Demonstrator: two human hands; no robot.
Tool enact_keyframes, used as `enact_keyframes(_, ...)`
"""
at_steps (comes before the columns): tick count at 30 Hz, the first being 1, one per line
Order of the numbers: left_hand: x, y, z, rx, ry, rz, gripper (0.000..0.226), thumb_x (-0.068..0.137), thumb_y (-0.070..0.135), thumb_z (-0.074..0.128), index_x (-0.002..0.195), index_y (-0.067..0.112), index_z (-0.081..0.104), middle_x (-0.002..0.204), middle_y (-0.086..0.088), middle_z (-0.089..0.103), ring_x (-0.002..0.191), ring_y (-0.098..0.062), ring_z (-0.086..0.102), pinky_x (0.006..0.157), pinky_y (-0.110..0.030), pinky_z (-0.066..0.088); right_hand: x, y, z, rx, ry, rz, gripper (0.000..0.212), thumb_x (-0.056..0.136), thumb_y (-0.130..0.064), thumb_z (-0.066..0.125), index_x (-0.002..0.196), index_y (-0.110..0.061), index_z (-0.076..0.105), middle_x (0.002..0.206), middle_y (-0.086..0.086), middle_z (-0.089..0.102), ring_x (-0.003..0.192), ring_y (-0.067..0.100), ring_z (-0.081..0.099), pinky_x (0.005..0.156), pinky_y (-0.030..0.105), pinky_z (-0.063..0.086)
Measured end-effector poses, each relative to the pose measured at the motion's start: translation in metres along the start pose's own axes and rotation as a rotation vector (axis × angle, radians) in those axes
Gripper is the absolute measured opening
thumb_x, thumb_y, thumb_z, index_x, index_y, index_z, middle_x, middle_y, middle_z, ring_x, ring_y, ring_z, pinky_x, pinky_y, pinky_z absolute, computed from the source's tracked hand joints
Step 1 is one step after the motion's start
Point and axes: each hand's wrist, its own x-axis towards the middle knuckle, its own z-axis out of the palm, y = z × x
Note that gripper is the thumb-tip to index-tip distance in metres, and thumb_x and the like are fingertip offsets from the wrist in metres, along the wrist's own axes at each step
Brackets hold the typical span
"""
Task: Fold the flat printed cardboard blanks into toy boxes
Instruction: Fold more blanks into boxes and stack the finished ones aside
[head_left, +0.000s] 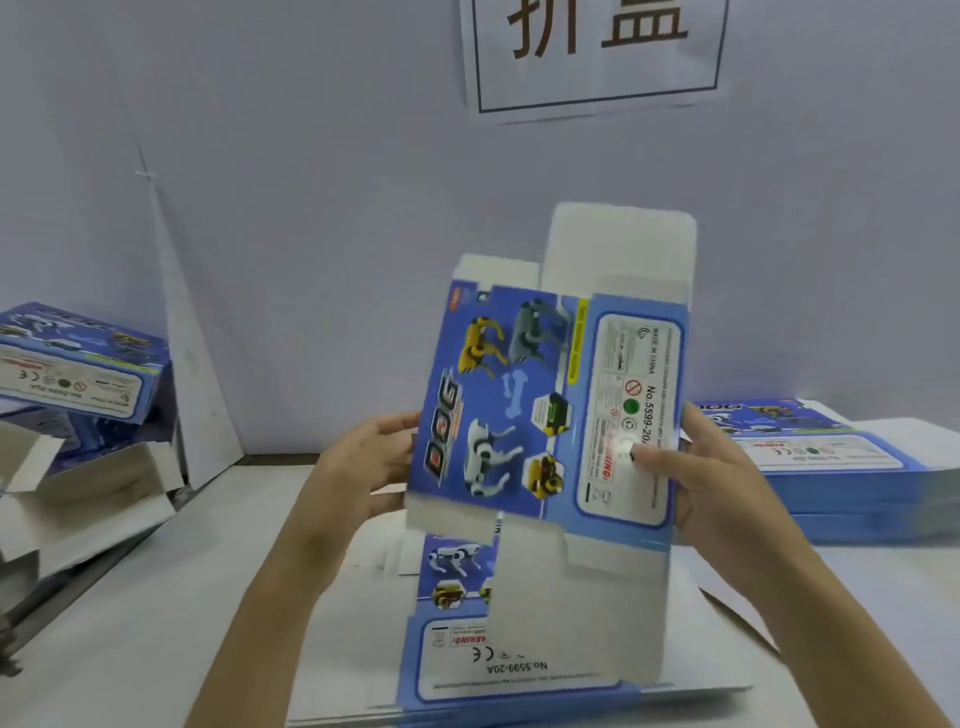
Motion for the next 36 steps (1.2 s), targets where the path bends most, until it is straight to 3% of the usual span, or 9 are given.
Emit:
enact_keyframes(4, -0.003, 0.003, 0.024, -0.03, 0.029, 0.023, 0.015, 0.098, 0.025, 0.049, 0.106, 0.021, 0.061, 0.098, -0.001, 0.074, 0.087, -0.018, 0.072, 0.062, -0.025, 0.057, -0.001, 0.002, 0.006, -0.188, 0.012, -0.076, 0.054, 0.089, 0.003, 0.058, 0.127, -0.035, 0.05, 0.113, 0.0, 0.069, 0.095, 0.021, 0.07, 0.073, 0.044, 0.059)
enact_keyframes(8, -0.006, 0.001, 0.04, -0.03, 0.077, 0.056, 0.018, 0.097, 0.024, 0.052, 0.113, 0.03, 0.055, 0.102, 0.006, 0.073, 0.089, -0.016, 0.072, 0.063, -0.028, 0.058, -0.003, 0.009, 0.016, -0.251, 0.04, -0.194, 0.043, 0.088, -0.006, 0.064, 0.111, -0.04, 0.052, 0.101, -0.018, 0.068, 0.082, 0.0, 0.069, 0.054, 0.02, 0.055)
enact_keyframes(14, -0.007, -0.003, 0.048, 0.061, 0.121, 0.118, 0.028, 0.097, 0.025, 0.052, 0.12, 0.04, 0.049, 0.105, 0.014, 0.07, 0.094, -0.01, 0.07, 0.075, -0.032, 0.058, -0.006, 0.012, 0.024, -0.364, 0.007, -0.235, 0.07, 0.071, -0.047, 0.079, 0.129, -0.039, 0.04, 0.115, -0.021, 0.061, 0.096, -0.006, 0.063, 0.064, 0.016, 0.055)
enact_keyframes(16, -0.007, -0.003, 0.048, 0.084, 0.125, 0.116, 0.034, 0.096, 0.028, 0.053, 0.126, 0.042, 0.045, 0.105, 0.017, 0.07, 0.094, -0.008, 0.07, 0.076, -0.032, 0.058, -0.006, 0.012, 0.025, -0.388, 0.006, -0.229, 0.085, 0.062, -0.058, 0.076, 0.135, -0.038, 0.036, 0.121, -0.02, 0.058, 0.103, -0.003, 0.061, 0.072, 0.019, 0.056)
enact_keyframes(19, -0.007, -0.002, 0.047, 0.094, 0.138, 0.083, 0.048, 0.096, 0.032, 0.053, 0.141, 0.036, 0.036, 0.109, 0.014, 0.069, 0.095, -0.009, 0.07, 0.081, -0.038, 0.058, -0.007, 0.014, 0.027, -0.388, -0.01, -0.235, 0.085, 0.055, -0.067, 0.071, 0.129, -0.044, 0.037, 0.119, -0.024, 0.058, 0.103, -0.007, 0.059, 0.071, 0.015, 0.054)
enact_keyframes(23, -0.005, -0.003, 0.044, 0.081, 0.15, 0.028, 0.033, 0.096, 0.034, 0.052, 0.129, 0.037, 0.044, 0.096, 0.013, 0.073, 0.083, -0.009, 0.072, 0.056, -0.021, 0.055, -0.007, 0.013, 0.028, -0.323, -0.052, -0.213, 0.072, 0.06, -0.064, 0.069, 0.123, -0.05, 0.038, 0.11, -0.029, 0.06, 0.094, -0.013, 0.061, 0.059, 0.007, 0.05)
enact_keyframes(27, -0.006, -0.002, 0.047, 0.059, 0.134, 0.03, 0.027, 0.098, 0.029, 0.051, 0.124, 0.036, 0.049, 0.104, 0.007, 0.072, 0.09, -0.014, 0.072, 0.074, -0.036, 0.058, -0.007, 0.013, 0.029, -0.315, -0.049, -0.221, 0.065, 0.058, -0.067, 0.069, 0.115, -0.053, 0.041, 0.106, -0.028, 0.063, 0.093, -0.008, 0.063, 0.061, 0.011, 0.052)
enact_keyframes(30, -0.009, 0.001, 0.055, 0.041, 0.114, 0.055, 0.028, 0.098, 0.028, 0.049, 0.124, 0.036, 0.05, 0.105, 0.007, 0.072, 0.095, -0.016, 0.07, 0.087, -0.044, 0.055, -0.009, 0.015, 0.033, -0.333, -0.057, -0.224, 0.078, 0.049, -0.075, 0.065, 0.119, -0.053, 0.039, 0.109, -0.028, 0.063, 0.098, -0.004, 0.064, 0.067, 0.014, 0.053)
enact_keyframes(36, -0.014, 0.005, 0.069, 0.054, 0.044, 0.125, 0.048, 0.095, 0.034, 0.051, 0.14, 0.036, 0.036, 0.105, 0.015, 0.071, 0.095, -0.01, 0.07, 0.087, -0.038, 0.056, -0.004, 0.014, 0.032, -0.403, -0.062, -0.14, 0.097, 0.04, -0.079, 0.064, 0.125, -0.037, 0.041, 0.123, -0.006, 0.057, 0.11, 0.012, 0.06, 0.085, 0.029, 0.053)
